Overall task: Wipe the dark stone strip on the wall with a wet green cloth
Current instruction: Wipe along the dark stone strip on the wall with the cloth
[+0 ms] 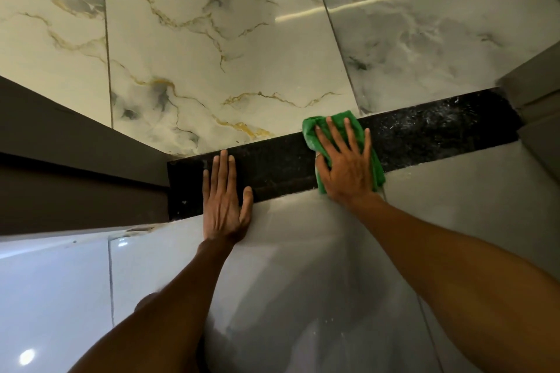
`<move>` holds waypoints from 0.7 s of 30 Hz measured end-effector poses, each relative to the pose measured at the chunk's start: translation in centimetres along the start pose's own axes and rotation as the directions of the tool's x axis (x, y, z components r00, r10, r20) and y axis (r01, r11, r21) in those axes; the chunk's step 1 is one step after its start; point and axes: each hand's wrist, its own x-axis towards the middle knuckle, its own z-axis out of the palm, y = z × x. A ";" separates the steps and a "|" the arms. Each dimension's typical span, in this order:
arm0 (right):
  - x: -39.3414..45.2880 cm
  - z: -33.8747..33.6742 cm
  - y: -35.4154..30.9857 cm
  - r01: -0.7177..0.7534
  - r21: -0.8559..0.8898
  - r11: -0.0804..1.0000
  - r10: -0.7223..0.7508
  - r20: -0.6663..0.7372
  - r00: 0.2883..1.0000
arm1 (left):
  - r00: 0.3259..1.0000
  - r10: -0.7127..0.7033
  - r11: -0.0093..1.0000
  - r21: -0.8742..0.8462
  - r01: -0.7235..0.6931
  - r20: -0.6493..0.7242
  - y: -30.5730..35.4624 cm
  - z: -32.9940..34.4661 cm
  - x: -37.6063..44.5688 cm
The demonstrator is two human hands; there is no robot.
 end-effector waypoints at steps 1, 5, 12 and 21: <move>0.2 -0.2 0.6 -0.011 -0.008 1.000 0.011 0.001 1.000 | 1.000 0.005 1.000 0.000 -0.005 0.002 0.3 0.0 0.2; 0.8 -1.2 2.8 -0.087 -0.024 0.996 0.087 -0.006 0.996 | 1.000 -0.004 1.000 -0.019 0.004 0.018 1.0 0.1 1.4; 1.2 -2.1 7.5 -0.242 -0.046 0.969 0.240 -0.049 0.969 | 0.998 0.003 0.987 0.161 -0.013 0.060 0.8 0.6 1.5; 1.6 -3.7 13.9 -0.401 -0.105 0.910 0.394 -0.085 0.915 | 0.999 0.014 0.988 0.154 -0.020 0.042 0.6 0.7 1.6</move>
